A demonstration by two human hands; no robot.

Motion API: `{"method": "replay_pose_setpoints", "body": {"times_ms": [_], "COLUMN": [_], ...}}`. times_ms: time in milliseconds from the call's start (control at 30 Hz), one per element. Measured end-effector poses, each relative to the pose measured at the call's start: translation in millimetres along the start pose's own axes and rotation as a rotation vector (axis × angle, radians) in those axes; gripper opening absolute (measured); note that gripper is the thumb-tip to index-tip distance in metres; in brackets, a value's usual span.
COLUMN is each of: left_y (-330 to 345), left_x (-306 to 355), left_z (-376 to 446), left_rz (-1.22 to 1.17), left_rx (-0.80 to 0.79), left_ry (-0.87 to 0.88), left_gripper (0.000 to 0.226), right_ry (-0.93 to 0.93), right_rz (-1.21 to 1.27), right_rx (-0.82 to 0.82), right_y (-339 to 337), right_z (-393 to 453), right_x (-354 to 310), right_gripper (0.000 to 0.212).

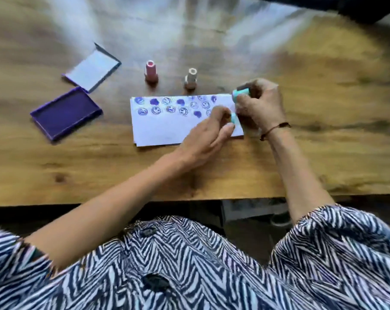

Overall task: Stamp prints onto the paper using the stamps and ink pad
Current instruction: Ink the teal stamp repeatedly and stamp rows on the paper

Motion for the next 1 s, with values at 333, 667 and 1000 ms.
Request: {"method": "replay_pose_setpoints", "body": {"times_ms": [333, 667, 1000], "left_y": [0.8, -2.2, -3.5], "left_x": [-2.4, 0.8, -1.8], "left_z": [1.0, 0.1, -1.8], "left_rz": [-0.026, -0.065, -0.108], "left_rx": [0.012, 0.024, 0.03], "left_ry": [-0.032, -0.048, -0.091], "left_gripper": [0.039, 0.04, 0.04], "right_ry": [-0.29, -0.36, -0.4], "right_rz": [-0.455, -0.682, -0.762], "right_rx": [-0.073, -0.077, -0.119], "right_y": [1.2, 11.1, 15.4], "right_z": [-1.3, -0.6, 2.7], "right_x": [-17.8, -24.3, -24.8], "right_gripper": [0.02, 0.02, 0.02]}}
Point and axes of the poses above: each hand's wrist, its own z-axis towards the middle knuckle, its own y-axis out of the palm, x = y × z, the point moved 1 cm from there along z, towards the middle knuckle, and after that the axes turned 7 degrees about -z, right-handed, at the moved point
